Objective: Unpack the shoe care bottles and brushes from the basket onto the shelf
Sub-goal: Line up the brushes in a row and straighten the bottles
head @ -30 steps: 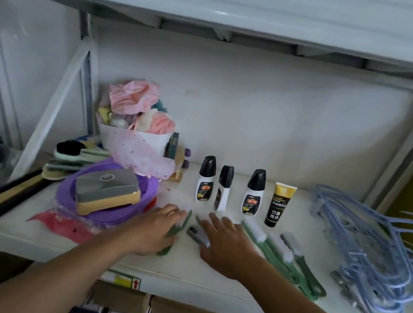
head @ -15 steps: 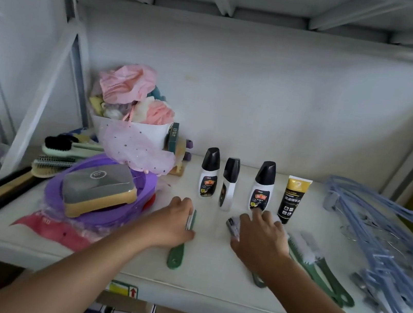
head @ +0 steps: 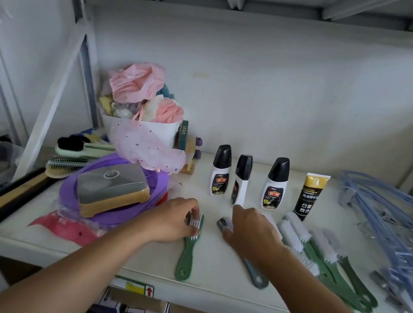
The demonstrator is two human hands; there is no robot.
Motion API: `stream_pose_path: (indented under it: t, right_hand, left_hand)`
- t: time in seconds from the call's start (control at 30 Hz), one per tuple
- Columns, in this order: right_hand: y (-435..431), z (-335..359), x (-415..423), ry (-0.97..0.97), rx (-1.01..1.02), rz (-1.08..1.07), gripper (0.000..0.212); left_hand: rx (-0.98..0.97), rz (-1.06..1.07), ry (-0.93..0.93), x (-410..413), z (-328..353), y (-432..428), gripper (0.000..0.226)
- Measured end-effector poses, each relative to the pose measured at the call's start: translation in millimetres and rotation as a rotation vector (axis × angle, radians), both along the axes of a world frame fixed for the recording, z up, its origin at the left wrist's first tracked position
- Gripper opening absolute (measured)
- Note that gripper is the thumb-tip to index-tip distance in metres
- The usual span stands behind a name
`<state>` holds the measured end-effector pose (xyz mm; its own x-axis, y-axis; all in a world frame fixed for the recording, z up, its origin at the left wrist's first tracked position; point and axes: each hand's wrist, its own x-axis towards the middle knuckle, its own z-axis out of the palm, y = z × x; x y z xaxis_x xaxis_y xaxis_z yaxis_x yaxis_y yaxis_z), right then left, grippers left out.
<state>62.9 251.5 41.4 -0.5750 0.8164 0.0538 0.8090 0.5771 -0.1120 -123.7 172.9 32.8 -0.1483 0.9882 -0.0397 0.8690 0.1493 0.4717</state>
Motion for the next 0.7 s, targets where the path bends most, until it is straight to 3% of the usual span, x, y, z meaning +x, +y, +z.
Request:
stream_pose_path:
  t: [0.3,0.4,0.47,0.57,0.7]
  right_hand:
    - [34,-6,-22,0.279,-0.354,-0.127,0.05]
    - [42,-8,-19,0.508,-0.664,-0.167,0.054]
    - [41,-5,-15,0.559,-0.862,-0.113,0.065]
    - [39,0,-9,0.439,-0.847,0.021,0.078]
    - [39,-3,-3,0.34,-0.715,0.105,0.066]
  left_hand:
    - [0.159,0.082,-0.044,-2,-12,5,0.02]
    - [0.177,0.089,-0.092,1,-16,11,0.018]
    - [0.168,0.095,-0.109,1,-16,13,0.017]
    - [0.158,0.096,-0.129,0,-16,15,0.017]
    - [0.16,0.091,-0.152,1,-19,17,0.014]
